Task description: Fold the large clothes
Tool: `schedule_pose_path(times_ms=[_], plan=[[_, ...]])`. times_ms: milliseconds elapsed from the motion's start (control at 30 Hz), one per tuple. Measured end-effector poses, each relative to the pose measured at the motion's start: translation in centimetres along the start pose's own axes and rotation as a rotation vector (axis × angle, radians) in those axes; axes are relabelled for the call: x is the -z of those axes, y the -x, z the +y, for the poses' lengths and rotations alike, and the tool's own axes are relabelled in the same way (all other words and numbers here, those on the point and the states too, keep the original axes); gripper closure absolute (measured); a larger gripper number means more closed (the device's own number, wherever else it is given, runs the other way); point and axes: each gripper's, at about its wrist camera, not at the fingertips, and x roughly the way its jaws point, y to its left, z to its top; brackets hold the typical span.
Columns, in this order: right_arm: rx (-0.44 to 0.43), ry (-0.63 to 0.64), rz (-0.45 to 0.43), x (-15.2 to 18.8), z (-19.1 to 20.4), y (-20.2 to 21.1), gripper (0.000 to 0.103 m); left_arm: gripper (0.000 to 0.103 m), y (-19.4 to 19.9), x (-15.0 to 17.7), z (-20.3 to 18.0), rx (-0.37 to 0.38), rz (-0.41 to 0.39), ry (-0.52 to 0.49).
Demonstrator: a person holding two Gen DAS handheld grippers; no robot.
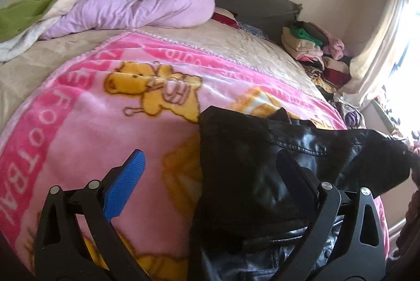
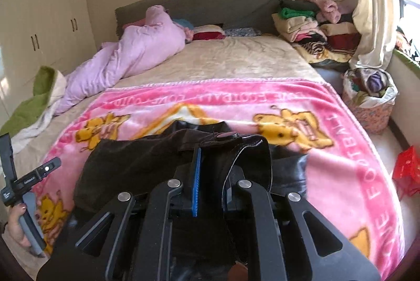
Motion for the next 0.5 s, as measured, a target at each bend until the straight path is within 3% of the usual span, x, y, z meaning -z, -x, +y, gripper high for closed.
schedule_pose_path(times_ms=[200,367,433,500], plan=[[0.029,-0.021,0.038,0.9,-1.8,-1.0,0.092,0.012,-2.1,0.9,-2.3,0.031,0.045,-0.064],[0.05,-0.029,0.073,2.3,-2.2,-2.4,0.092,0.041,-3.5,1.9,-5.2,0.09,0.077,-0.15],[0.054,-0.041,0.088,2.8,-2.4,-2.9,0.092,0.063,-4.4,2.3,-6.0,0.101,0.108,-0.178],[0.065,-0.045,0.106,3.1,-2.6,-3.4,0.092,0.069,-5.8,3.2,-6.3,0.11,0.177,-0.193]])
